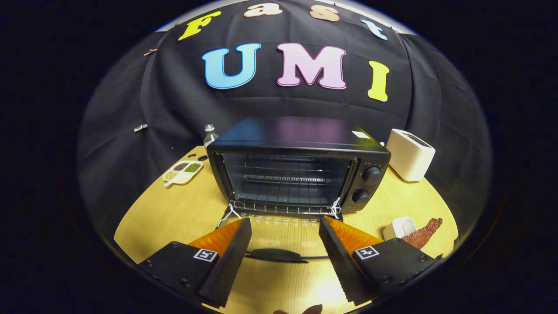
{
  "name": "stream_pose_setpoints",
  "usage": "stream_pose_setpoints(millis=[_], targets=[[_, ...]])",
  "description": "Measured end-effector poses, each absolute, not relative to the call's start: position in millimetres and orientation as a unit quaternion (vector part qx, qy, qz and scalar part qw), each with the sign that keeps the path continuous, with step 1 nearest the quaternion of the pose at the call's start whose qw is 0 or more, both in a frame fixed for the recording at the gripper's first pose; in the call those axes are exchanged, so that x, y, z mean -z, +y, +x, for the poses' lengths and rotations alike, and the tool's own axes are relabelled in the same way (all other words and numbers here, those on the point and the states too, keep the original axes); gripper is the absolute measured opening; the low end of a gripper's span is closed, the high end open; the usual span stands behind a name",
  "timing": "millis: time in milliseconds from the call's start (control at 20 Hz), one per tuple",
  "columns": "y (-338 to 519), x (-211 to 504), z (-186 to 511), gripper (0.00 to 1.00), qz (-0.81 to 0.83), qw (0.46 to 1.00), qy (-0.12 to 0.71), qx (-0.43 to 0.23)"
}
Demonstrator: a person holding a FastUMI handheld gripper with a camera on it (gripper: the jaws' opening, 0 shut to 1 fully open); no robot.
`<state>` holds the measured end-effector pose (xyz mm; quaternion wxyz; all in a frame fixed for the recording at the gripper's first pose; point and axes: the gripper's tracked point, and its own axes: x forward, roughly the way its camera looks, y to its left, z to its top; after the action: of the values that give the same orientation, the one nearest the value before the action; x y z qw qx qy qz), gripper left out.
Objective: Open the toaster oven, put the food inside, and close the toaster oven door.
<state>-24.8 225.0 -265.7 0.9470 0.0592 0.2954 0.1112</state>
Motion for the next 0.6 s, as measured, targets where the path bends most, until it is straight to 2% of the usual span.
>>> stream_pose_setpoints(millis=[300, 600], targets=[[196.8, 260.6, -5.3, 0.97, 0.08, 0.95, 0.286, -0.097], [93.2, 260.4, -6.2, 0.95, 0.07, 0.955, 0.279, -0.069]])
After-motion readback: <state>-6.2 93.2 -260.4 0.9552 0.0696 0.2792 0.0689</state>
